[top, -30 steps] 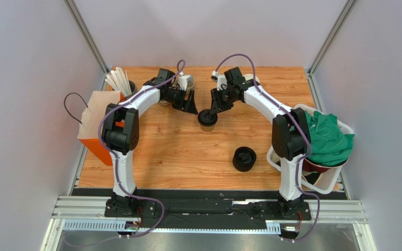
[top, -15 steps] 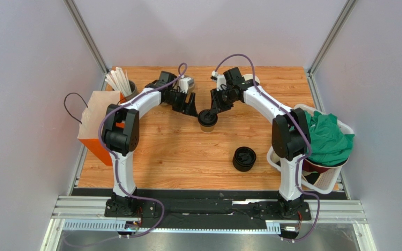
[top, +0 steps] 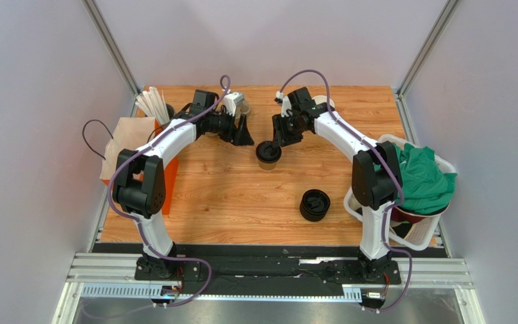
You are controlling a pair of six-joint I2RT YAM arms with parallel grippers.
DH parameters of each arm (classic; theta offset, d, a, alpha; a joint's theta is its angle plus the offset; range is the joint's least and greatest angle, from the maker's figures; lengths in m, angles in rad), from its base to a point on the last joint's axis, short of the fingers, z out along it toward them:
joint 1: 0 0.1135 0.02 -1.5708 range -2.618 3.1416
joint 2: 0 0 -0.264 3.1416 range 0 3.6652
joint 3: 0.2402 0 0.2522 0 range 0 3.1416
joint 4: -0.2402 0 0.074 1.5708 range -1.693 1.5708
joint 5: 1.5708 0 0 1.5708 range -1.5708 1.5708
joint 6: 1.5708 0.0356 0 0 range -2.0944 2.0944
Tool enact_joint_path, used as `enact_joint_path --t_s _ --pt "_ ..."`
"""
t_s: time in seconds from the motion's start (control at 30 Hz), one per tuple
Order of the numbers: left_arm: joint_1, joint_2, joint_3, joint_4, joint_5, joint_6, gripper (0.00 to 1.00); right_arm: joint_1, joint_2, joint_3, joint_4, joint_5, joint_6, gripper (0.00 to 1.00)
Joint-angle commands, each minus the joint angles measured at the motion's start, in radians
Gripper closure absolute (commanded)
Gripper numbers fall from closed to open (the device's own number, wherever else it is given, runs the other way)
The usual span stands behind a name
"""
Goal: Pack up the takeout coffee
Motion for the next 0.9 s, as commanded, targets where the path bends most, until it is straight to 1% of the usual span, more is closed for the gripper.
enact_joint_path --t_s 0.0,0.13,0.2,0.43,0.6,0.63,0.73,0.77,0.83,0.87 --pt "0.000 -0.017 0.010 0.005 0.038 0.013 0.18 0.003 -0.071 0.011 -0.022 0.052 -0.023 0.56" --pt "0.000 -0.020 0.039 -0.044 0.040 0.023 0.18 0.001 -0.097 0.023 -0.043 0.060 -0.038 0.55" --pt "0.000 -0.028 0.042 -0.063 0.041 0.064 0.18 0.001 -0.108 0.029 -0.048 0.054 -0.053 0.54" --pt "0.000 -0.063 0.017 -0.123 0.073 0.125 0.18 0.001 -0.157 0.067 -0.108 -0.044 -0.148 0.53" --pt "0.002 -0.089 0.002 -0.161 0.063 0.171 0.18 0.008 -0.194 0.072 -0.166 -0.009 -0.374 0.58" --pt "0.006 -0.097 -0.003 -0.176 0.069 0.178 0.18 0.009 -0.205 0.067 -0.177 0.005 -0.461 0.58" --pt "0.015 -0.146 -0.007 -0.222 0.073 0.213 0.18 0.017 -0.266 0.009 -0.163 0.089 -0.564 0.58" --pt "0.017 -0.164 -0.006 -0.239 0.073 0.225 0.17 0.023 -0.283 -0.012 -0.157 0.097 -0.643 0.58" --pt "0.022 -0.183 -0.001 -0.293 0.064 0.263 0.16 0.035 -0.339 -0.098 -0.099 0.154 -0.699 0.57" --pt "0.025 -0.192 -0.001 -0.311 0.066 0.276 0.16 0.052 -0.358 -0.126 -0.085 0.161 -0.766 0.57"
